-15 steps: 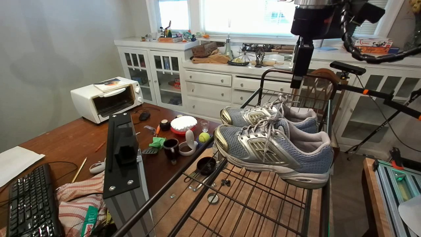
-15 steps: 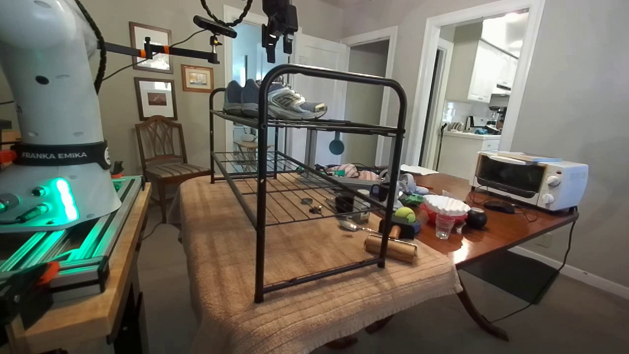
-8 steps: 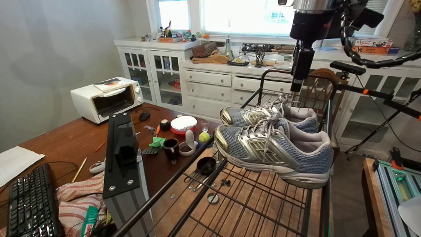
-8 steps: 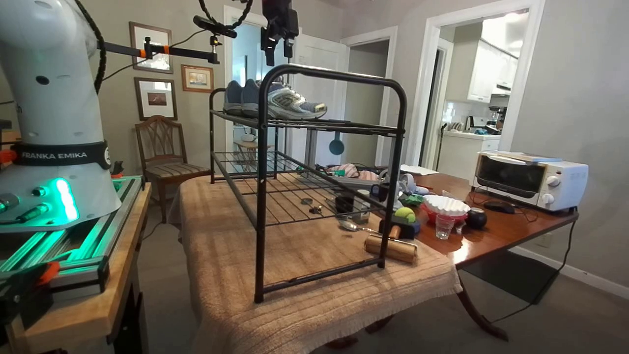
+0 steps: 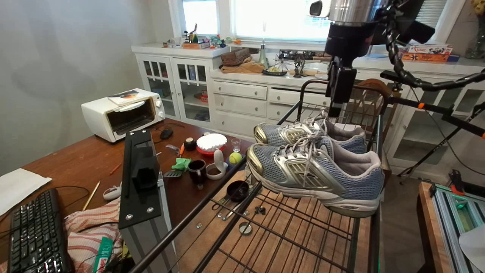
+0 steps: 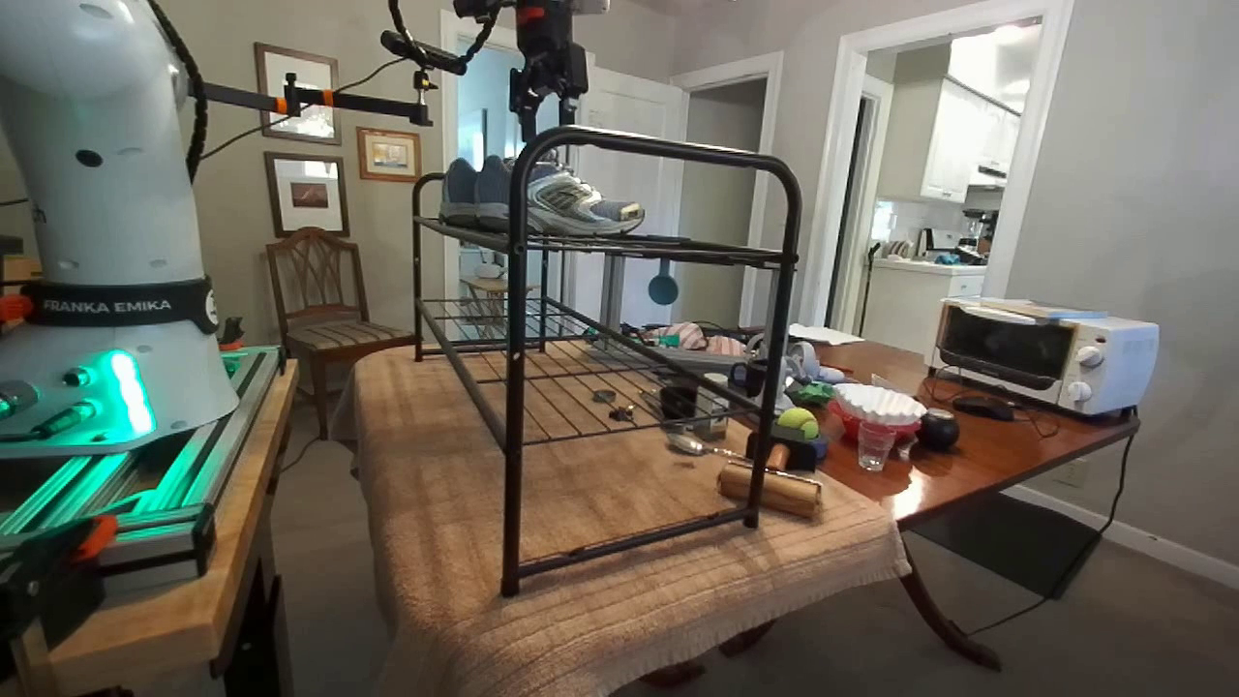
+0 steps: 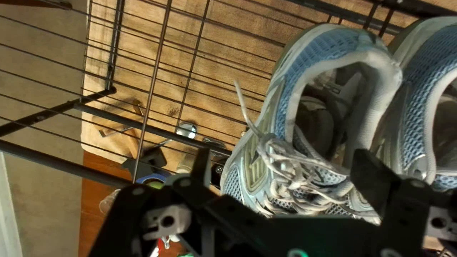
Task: Move the right and left shoes to the right
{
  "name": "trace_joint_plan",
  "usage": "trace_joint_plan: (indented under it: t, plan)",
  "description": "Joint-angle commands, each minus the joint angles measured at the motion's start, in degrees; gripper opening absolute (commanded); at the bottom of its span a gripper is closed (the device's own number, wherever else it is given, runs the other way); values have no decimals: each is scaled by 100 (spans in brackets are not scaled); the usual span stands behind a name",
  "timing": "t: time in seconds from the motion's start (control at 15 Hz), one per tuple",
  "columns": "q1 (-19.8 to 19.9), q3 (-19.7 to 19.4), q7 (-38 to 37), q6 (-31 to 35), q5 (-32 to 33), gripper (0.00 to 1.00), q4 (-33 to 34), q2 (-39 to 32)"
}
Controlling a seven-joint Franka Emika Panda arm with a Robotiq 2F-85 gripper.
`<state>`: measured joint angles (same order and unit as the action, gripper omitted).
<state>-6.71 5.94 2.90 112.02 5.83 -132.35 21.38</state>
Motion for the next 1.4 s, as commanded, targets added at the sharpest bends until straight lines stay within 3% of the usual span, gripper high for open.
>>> trace_joint_plan:
  t: [0.0, 1.13, 1.2, 1.33]
  plan:
    - [-92, -4, 166, 456, -147, 100, -136, -82]
    - [-125, 112, -103, 1333, -234, 100, -540, -256]
    - [-119, 115, -128, 1296, -230, 80, -522, -292]
    - [-120, 115, -126, 1206, -230, 65, -484, -364]
